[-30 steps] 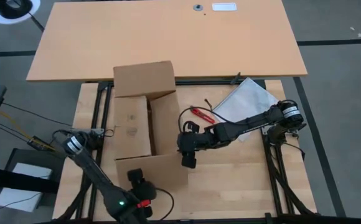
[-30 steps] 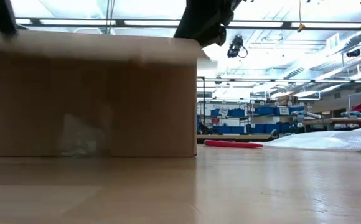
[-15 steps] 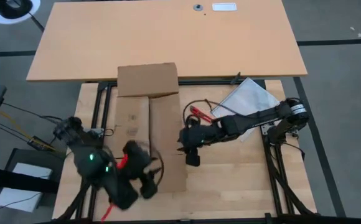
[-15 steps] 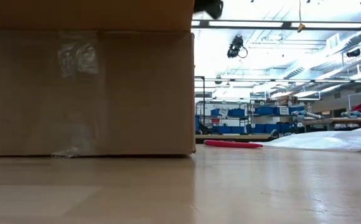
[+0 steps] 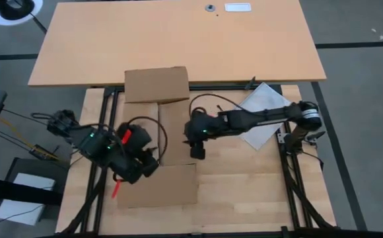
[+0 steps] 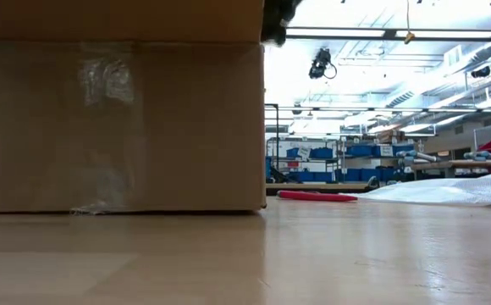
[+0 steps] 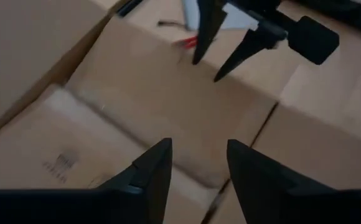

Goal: Unpack boxes
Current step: Open the cardboard box using the red cutter

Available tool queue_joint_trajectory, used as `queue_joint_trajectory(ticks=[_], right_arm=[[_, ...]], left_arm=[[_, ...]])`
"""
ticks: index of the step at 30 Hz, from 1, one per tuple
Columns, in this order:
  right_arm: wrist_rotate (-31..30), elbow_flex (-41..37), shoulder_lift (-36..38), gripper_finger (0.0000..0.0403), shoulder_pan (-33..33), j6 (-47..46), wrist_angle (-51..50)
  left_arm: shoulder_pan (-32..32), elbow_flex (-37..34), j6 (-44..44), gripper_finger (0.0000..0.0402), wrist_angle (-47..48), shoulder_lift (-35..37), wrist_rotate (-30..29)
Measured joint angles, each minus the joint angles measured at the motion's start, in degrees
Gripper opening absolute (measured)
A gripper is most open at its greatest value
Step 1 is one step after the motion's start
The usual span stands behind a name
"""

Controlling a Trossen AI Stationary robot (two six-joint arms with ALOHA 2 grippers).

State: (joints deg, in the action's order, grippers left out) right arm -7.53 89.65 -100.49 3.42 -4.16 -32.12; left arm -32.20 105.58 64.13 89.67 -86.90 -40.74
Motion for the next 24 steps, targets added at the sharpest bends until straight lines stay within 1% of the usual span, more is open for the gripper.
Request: queue_joint_trajectory(ticks=[5,9,15,19,21,24], right_arm=[[1.81,-0.07,-3.08,0.0164,-1.63,-0.07,-3.14],[1.90,0.00,-2.95,0.0164,-2.10,0.42,-9.27],[1.76,0.07,0.67,0.0164,-1.57,-0.65,-25.94],[2.28,-0.02,4.34,0.0164,-0.39,-4.84,-32.85],[3.81,-0.07,6.58,0.0164,0.00,-8.37,-32.67],[5.03,-0.07,9.10,0.0164,-0.04,-16.15,-28.49]], left_arm=[[-0.05,-11.11,4.88,0.0156,-2.82,7.43,0.64],[-0.18,-17.43,7.75,0.0156,-5.24,10.28,3.33],[-0.49,-21.62,8.04,0.0156,-6.20,10.54,7.71],[-0.53,-23.62,7.95,0.0156,-7.32,10.30,7.61],[-0.50,-25.08,7.70,0.0156,-8.80,10.26,6.99],[-0.39,-27.90,2.86,0.0156,-13.23,10.30,7.20]])
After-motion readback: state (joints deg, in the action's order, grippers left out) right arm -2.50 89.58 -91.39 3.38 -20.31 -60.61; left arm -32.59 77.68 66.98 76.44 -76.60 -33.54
